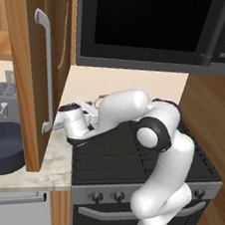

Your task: Pick the kettle from the cabinet and place it on a stove burner. Then pick the pot from the counter and place it on another stove burner. Finally, turn both burners on.

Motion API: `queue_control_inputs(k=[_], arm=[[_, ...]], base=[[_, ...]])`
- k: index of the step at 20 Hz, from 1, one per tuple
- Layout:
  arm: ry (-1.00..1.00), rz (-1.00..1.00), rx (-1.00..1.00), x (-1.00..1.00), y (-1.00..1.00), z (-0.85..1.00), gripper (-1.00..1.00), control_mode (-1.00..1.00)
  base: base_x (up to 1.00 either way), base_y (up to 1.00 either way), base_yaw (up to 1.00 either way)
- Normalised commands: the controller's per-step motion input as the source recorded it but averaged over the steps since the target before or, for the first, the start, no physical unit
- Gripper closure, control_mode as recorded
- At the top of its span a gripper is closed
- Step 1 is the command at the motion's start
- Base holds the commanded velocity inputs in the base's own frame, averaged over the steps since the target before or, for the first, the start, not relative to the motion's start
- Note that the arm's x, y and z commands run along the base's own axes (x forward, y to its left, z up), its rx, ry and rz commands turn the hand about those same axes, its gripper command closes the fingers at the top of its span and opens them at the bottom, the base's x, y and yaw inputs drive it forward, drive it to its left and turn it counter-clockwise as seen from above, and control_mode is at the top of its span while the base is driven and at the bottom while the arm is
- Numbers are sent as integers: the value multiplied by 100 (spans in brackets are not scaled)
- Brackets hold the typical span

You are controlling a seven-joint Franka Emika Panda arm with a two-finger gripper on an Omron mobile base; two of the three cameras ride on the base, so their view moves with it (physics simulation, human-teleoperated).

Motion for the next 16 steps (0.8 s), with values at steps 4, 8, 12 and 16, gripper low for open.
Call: queue_control_inputs(k=[4,8,12,16], arm=[[-4,-3,0,-25,-6,16,-100,-100],[-3,0,0,-19,-14,11,-100,-100],[-4,0,0,-17,-18,10,-100,-100],[-3,0,2,-16,-25,14,-100,-100]], base=[[0,0,0],[0,0,0],[0,0,0],[0,0,0]])
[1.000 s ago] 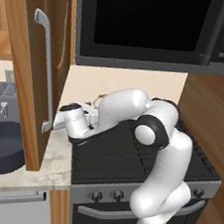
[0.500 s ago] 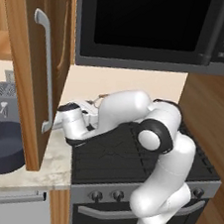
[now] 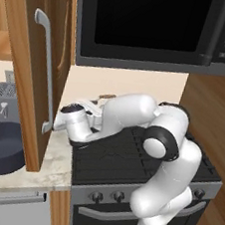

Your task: Pick the kettle from the cabinet and place it on a stove burner. Then pick the pot from the counter and place it on another stove burner. Finally, turn both burners on.

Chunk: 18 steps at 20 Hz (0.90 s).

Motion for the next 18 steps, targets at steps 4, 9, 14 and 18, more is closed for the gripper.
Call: queue_control_inputs(k=[4,9,14,18], arm=[[-3,0,5,-24,-23,17,-100,-100],[-2,0,7,-22,-26,17,-100,-100],[-2,0,9,-23,-30,11,-100,-100],[-6,0,9,-32,-32,6,-100,-100]], base=[[0,0,0],[0,0,0],[0,0,0],[0,0,0]])
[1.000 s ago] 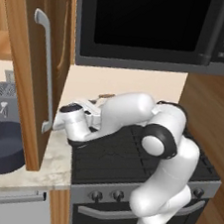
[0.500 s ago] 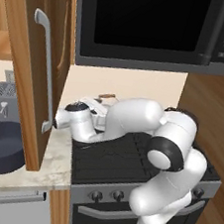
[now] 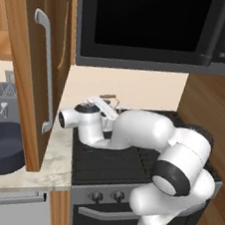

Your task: Pick the kettle from the cabinet and place it on a stove burner. Then pick the pot from the counter and place it on another stove burner. Finally, turn both burners on.

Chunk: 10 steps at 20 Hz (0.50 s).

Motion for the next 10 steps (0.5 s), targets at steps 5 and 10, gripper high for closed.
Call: queue_control_inputs(k=[5,10], arm=[[-5,0,10,-33,-30,11,-100,-100],[-4,0,12,-35,-27,17,-100,-100]], base=[[0,0,0],[0,0,0]])
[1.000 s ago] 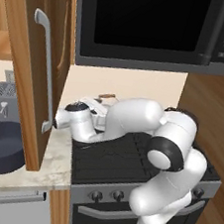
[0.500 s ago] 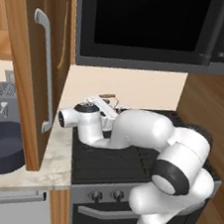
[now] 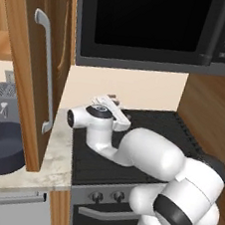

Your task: Pick the kettle from the cabinet and place it on a stove burner. Then pick the pot from the counter and place it on another stove burner. Finally, turn both burners on.

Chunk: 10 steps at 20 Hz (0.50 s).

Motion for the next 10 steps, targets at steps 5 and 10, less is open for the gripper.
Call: queue_control_inputs(k=[5,10], arm=[[-3,0,14,-33,-31,16,-100,-100],[-3,0,15,-37,-32,13,-100,-100]], base=[[0,0,0],[0,0,0]])
